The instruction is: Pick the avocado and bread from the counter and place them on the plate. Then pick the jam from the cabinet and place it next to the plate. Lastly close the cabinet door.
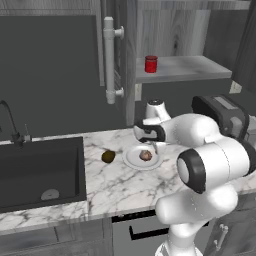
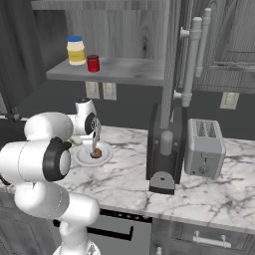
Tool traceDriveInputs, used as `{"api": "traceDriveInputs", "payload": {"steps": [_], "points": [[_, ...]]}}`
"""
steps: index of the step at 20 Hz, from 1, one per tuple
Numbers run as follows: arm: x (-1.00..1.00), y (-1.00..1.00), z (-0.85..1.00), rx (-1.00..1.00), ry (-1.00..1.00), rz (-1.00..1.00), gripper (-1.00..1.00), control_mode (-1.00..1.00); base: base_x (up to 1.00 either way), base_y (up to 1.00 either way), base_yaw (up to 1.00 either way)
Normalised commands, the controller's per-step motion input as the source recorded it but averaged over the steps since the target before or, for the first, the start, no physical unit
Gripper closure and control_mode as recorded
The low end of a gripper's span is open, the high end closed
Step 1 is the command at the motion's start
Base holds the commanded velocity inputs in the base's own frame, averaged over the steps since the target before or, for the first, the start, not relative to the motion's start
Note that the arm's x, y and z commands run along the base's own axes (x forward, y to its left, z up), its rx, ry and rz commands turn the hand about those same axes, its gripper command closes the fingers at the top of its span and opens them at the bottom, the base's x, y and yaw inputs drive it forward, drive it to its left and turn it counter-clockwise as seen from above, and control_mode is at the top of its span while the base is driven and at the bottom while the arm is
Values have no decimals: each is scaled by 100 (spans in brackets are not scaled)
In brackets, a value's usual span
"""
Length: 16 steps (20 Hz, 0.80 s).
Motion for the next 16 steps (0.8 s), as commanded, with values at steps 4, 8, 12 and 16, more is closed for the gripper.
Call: {"api": "traceDriveInputs", "payload": {"steps": [4,8,12,16], "points": [[-23,0,18,2,0,21,-100,-100,0,0,0],[-7,2,11,0,1,29,-100,-100,0,0,0],[0,9,10,0,2,33,-100,-100,0,0,0],[0,21,12,0,1,30,-100,-100,0,0,0]]}}
